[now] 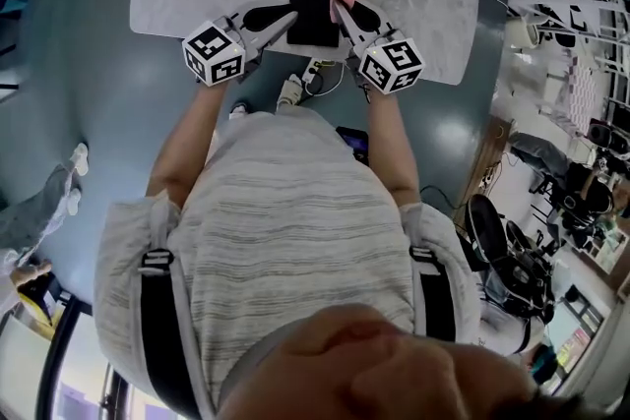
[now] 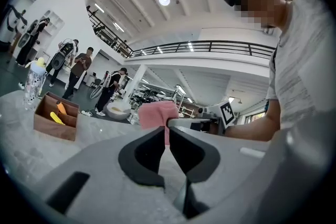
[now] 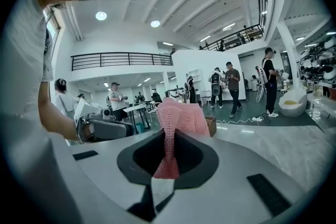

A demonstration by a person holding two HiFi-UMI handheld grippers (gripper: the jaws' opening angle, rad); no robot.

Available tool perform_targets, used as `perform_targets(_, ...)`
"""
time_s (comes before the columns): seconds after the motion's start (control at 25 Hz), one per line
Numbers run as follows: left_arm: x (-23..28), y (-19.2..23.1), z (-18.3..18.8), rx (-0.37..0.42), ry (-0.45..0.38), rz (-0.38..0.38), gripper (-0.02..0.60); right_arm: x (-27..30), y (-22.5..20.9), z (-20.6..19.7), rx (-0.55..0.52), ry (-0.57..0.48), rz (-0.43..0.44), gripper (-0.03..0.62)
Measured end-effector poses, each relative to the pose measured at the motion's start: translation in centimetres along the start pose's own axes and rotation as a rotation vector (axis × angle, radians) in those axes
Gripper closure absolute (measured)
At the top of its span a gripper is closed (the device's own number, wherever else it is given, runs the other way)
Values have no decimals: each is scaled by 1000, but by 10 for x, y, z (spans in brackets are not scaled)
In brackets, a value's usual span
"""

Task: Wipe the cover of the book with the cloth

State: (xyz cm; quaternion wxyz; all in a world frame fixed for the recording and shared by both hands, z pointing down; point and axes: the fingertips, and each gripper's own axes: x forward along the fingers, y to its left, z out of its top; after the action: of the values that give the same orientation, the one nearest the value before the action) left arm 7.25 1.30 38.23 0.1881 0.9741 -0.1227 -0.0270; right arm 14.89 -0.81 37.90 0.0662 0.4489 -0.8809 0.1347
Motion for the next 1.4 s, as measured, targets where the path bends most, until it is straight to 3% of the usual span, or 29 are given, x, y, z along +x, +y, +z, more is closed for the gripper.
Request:
perform_targets(0.2, 13, 14, -19, 23, 48, 65, 553, 25, -29, -27, -96, 124, 61, 559)
perform_targets(0.48, 25, 19, -61, 35, 131, 102, 370, 58, -54, -70, -201, 285, 141, 559)
perform_targets(0.72, 22, 21, -79, 38, 163, 76, 308, 91, -64, -119, -305, 457, 174, 559)
perform_targets(1.08, 15, 50, -88, 18, 201, 65, 302, 130, -85, -164, -422, 617, 164, 559)
perform_targets(1.4, 7, 52, -94, -15, 218, 62, 302, 127, -70, -212, -448, 741, 198, 559)
